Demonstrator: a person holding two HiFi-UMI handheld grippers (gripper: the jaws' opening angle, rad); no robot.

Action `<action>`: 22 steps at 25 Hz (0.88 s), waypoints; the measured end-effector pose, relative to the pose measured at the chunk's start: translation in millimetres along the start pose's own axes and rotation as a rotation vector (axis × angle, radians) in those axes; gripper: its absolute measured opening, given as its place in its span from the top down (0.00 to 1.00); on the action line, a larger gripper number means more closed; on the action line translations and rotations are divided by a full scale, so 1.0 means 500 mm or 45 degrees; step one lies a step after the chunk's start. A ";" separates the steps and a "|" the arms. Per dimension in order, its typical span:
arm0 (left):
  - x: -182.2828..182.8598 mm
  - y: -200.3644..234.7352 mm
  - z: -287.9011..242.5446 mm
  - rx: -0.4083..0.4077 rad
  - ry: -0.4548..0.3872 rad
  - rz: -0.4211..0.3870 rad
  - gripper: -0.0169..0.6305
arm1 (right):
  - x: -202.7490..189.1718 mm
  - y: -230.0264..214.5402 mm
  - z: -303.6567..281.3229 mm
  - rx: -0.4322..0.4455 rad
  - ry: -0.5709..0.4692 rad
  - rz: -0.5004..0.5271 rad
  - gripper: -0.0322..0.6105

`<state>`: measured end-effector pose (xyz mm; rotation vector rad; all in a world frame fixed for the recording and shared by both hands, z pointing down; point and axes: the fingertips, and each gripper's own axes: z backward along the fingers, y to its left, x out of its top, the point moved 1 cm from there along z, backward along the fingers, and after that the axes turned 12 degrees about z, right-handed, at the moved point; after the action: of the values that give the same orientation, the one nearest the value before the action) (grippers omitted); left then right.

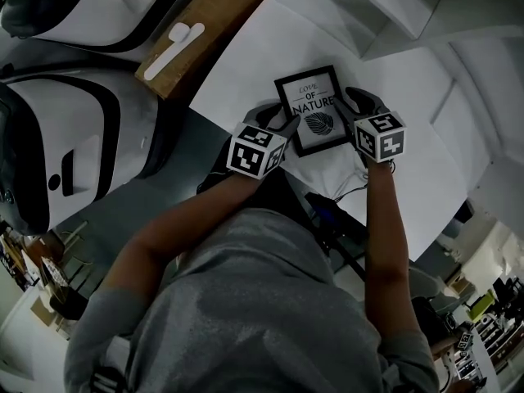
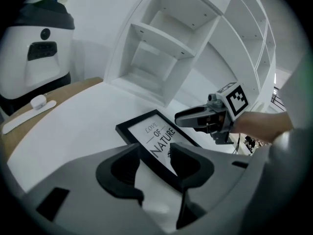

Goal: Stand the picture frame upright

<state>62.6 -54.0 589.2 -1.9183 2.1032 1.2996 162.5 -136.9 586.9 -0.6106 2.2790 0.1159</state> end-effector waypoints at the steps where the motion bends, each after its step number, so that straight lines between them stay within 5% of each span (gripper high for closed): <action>1: -0.001 0.004 -0.001 0.015 -0.002 0.011 0.68 | -0.002 0.001 -0.005 0.003 0.011 0.006 0.72; 11: -0.017 0.037 -0.024 0.096 0.013 0.157 0.67 | -0.025 -0.002 -0.022 0.003 0.071 -0.046 0.70; 22: -0.013 0.035 -0.030 0.154 0.009 0.182 0.67 | -0.036 0.018 -0.035 0.021 0.091 -0.091 0.70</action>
<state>57.0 -59.0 611.8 -1.7574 2.3024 1.1581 157.6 -126.5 611.1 -0.6965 2.3218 0.0411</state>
